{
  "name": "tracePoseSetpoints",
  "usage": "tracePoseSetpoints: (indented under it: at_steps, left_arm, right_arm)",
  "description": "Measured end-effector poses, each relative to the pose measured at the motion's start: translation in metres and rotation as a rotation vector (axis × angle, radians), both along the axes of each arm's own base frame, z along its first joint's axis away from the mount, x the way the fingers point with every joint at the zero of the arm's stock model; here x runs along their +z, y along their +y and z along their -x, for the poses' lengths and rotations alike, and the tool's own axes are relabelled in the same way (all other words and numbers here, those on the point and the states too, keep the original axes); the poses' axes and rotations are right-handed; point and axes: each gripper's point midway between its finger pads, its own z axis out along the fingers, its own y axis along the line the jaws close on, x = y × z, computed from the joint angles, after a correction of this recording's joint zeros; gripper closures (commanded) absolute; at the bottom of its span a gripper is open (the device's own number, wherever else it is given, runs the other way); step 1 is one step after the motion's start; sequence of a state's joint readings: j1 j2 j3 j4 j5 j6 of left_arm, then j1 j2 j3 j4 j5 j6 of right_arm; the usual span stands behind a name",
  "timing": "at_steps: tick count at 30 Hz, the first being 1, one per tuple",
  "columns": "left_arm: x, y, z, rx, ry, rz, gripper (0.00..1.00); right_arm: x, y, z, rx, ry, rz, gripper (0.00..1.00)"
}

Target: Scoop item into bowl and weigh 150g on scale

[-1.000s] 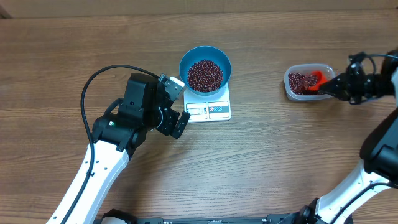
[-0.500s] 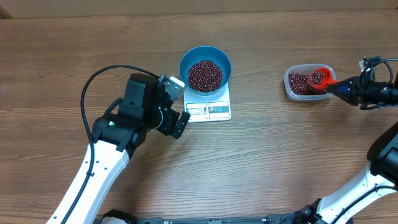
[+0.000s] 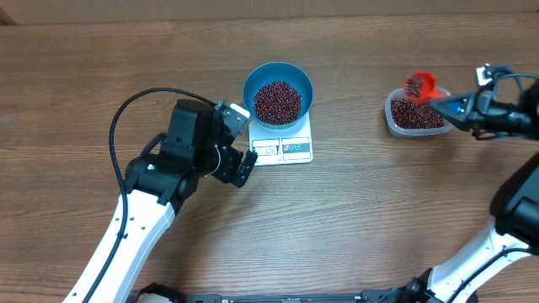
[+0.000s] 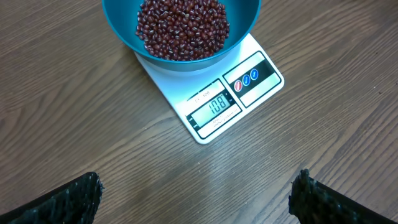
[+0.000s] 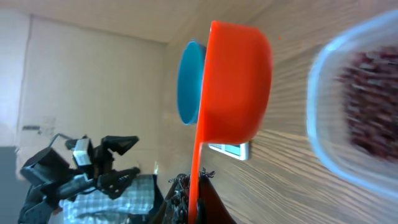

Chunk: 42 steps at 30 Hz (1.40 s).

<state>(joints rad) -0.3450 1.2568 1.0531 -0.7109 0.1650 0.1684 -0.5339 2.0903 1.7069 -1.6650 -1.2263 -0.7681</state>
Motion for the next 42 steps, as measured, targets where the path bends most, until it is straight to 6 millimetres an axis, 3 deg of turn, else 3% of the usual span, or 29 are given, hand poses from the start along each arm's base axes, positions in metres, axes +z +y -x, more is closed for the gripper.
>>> tracePoseSetpoints:
  at_steps: [5,18,28,35,42]
  left_arm:
    - [0.000,0.000,0.000,0.000,0.000,0.000,0.00]
    - [0.000,0.000,0.000,0.000,0.000,0.000,0.00]
    - [0.000,0.000,0.000,0.000,0.000,0.000,0.00]
    - [0.000,0.000,0.000,0.000,0.000,0.000,0.00]
    - [0.000,0.000,0.000,0.000,0.000,0.000,0.01]
  right_arm:
    - [0.013,0.054,-0.012,0.103,-0.069,-0.062,0.96]
    - [0.026,0.141,-0.012,0.293,-0.126,-0.115,0.96]
    - [0.025,0.212,-0.023,0.431,-0.148,-0.095,0.96]
    - [0.029,0.248,-0.034,0.461,-0.128,-0.005,0.96]
    - [0.019,0.267,-0.043,0.424,-0.060,0.124,0.96]
